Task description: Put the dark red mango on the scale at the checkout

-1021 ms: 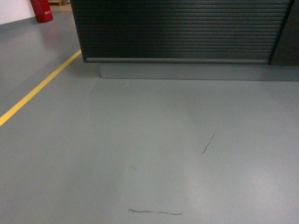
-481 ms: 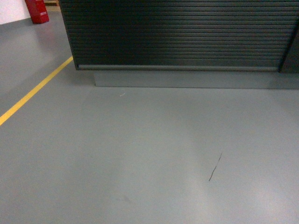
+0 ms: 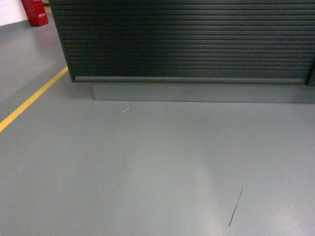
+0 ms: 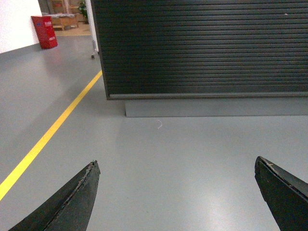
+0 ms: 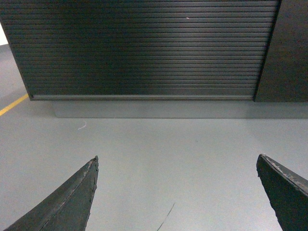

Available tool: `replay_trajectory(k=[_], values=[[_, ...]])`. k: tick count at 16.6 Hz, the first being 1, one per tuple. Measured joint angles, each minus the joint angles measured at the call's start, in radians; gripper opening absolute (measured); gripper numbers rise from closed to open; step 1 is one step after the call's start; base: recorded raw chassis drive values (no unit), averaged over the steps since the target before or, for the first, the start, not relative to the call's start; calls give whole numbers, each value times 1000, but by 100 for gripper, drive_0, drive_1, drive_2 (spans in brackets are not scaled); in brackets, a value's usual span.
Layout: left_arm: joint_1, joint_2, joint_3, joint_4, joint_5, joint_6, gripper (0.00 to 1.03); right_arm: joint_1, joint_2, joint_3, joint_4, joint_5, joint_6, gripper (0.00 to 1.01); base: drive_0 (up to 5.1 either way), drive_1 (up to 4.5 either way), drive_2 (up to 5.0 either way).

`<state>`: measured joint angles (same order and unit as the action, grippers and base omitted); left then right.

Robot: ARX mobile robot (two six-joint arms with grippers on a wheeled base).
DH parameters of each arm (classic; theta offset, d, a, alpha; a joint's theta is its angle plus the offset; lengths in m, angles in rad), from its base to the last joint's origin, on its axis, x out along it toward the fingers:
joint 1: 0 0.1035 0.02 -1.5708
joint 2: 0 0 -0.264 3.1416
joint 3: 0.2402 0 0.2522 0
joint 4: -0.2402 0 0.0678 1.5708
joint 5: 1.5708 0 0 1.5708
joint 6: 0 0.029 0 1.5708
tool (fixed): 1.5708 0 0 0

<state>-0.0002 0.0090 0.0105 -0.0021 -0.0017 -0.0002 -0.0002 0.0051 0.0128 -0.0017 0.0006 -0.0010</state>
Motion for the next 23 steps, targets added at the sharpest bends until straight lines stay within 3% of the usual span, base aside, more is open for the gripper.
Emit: replay_trajectory(k=[23], values=[[0, 0, 0, -5, 1, 0, 98, 0, 0, 0, -4, 0, 0, 98, -1, 383, -384]])
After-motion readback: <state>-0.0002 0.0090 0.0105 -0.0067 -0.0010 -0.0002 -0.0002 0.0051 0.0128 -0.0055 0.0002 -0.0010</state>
